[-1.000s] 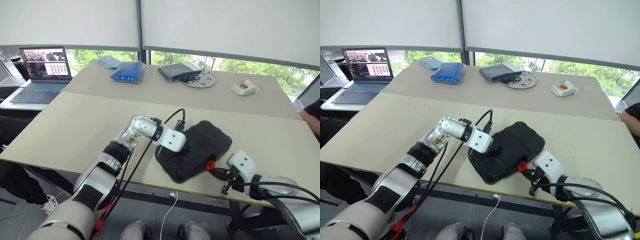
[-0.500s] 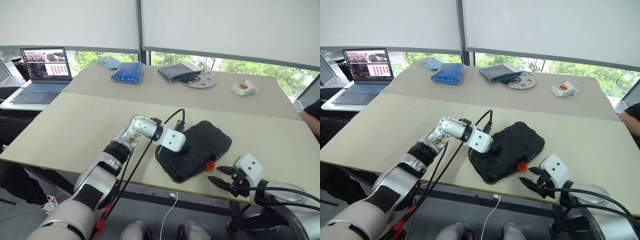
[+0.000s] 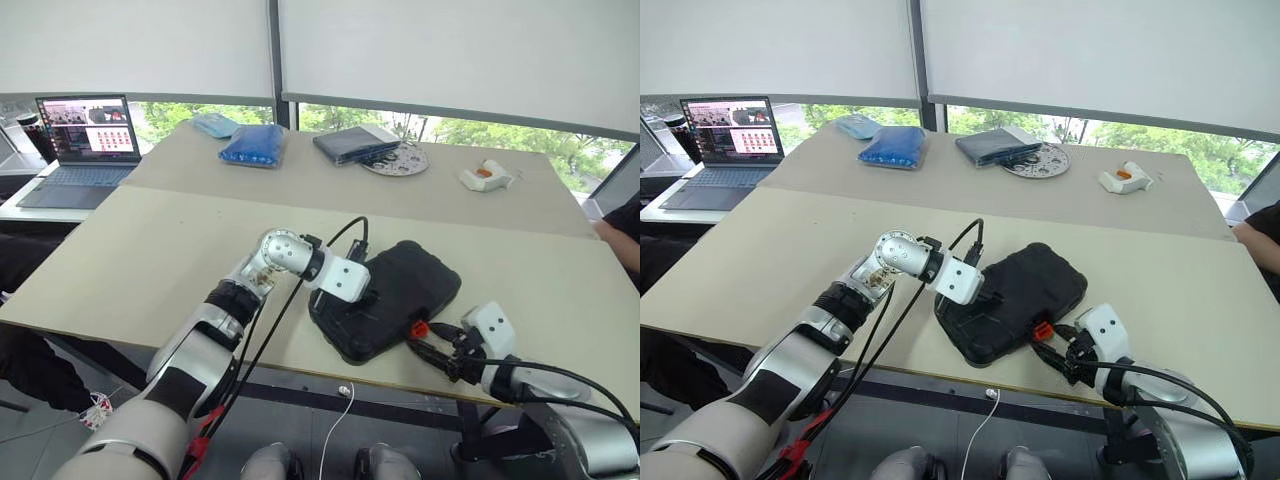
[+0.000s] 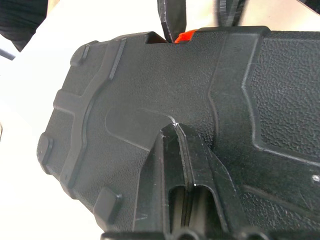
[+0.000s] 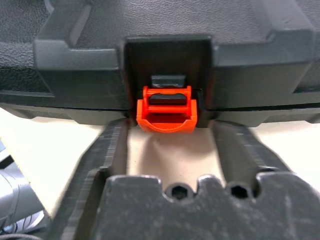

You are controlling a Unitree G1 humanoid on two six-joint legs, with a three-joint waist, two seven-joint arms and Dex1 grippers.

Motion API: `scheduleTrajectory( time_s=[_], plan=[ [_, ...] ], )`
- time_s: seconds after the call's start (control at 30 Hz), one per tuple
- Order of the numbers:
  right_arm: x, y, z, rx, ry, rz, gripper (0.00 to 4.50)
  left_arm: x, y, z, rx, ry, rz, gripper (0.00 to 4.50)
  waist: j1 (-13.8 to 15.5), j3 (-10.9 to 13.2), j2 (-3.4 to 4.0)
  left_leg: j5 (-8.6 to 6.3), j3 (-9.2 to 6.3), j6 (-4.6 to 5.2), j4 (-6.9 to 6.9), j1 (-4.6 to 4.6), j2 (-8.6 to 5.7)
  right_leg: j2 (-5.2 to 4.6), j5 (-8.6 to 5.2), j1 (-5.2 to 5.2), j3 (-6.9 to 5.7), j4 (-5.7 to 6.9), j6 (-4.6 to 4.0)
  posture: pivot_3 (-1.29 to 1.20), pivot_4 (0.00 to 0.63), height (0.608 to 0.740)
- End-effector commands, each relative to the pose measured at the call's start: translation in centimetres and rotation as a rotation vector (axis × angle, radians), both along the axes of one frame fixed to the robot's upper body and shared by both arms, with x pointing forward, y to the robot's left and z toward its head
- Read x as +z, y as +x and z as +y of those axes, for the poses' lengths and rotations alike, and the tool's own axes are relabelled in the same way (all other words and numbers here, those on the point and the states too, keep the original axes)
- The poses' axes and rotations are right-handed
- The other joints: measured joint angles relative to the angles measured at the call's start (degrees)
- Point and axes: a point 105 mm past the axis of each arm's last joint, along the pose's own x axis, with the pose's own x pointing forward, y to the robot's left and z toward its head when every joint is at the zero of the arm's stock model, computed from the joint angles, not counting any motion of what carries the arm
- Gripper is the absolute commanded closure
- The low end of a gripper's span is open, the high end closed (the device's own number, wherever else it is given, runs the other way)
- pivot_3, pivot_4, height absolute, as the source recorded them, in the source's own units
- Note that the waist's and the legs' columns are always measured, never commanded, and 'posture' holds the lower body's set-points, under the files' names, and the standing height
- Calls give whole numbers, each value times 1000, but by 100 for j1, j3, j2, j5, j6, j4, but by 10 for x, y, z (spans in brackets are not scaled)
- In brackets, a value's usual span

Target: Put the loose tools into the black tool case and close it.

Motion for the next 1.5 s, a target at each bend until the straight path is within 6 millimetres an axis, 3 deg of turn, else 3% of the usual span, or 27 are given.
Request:
scheduleTrajectory(
  time_s=[0.03,0.37,0.57,0.63,0.67,0.77,1.07,1.17,1.43,1.5],
  plan=[
    [20,0,2,33,-18,-94,3266,-48,-3,21,46,183,94,4500,-3,0,0,0,0,0,0,0,0,-1,0,0,-2,-1,1,0,150,718],
    [30,-16,2,73,-70,-98,3268,-48,-3,19,45,179,93,4500,40,-3,5,-2,-11,3,-5,-6,0,-6,2,6,-29,-20,3,0,150,718],
    [31,-15,5,69,-76,-90,3268,-48,-3,18,42,177,93,4500,69,-3,6,-2,-20,5,-8,-18,0,-4,2,3,-37,-26,3,0,150,718],
    [28,-14,2,58,-98,-76,2297,-48,-3,17,40,176,93,4500,69,-3,6,-2,-21,5,-8,-20,0,-4,2,2,-39,-26,3,0,150,718],
    [28,-14,0,53,-107,-76,2150,-48,-4,17,40,176,93,4500,68,-4,6,-2,-22,6,-8,-20,-1,-4,2,2,-40,-26,3,0,150,718],
    [31,-14,-4,44,-131,-78,1109,-48,-3,17,39,176,93,4500,65,-4,5,-2,-24,5,-7,-19,0,-4,2,4,-41,-27,3,0,150,718],
    [27,-21,-14,19,-131,-24,1109,-48,-3,16,44,173,91,4500,69,-4,5,-2,-26,4,-7,-19,0,-4,2,6,-41,-28,3,0,150,718],
    [19,-28,-17,31,-138,13,1775,-48,-3,16,42,174,89,4500,83,-4,5,-2,-27,5,-7,-20,-1,-4,2,6,-41,-28,4,0,150,718],
    [0,-14,-10,42,-167,19,4460,-49,-4,11,25,183,82,4500,80,-5,4,-2,-29,4,-5,-18,-1,-6,2,8,-42,-29,3,0,150,718],
    [-2,-7,-6,53,-180,3,4460,-49,-5,10,19,188,79,4500,85,-5,4,-2,-29,4,-5,-17,-1,-5,2,8,-43,-30,3,0,150,718]
  ],
)
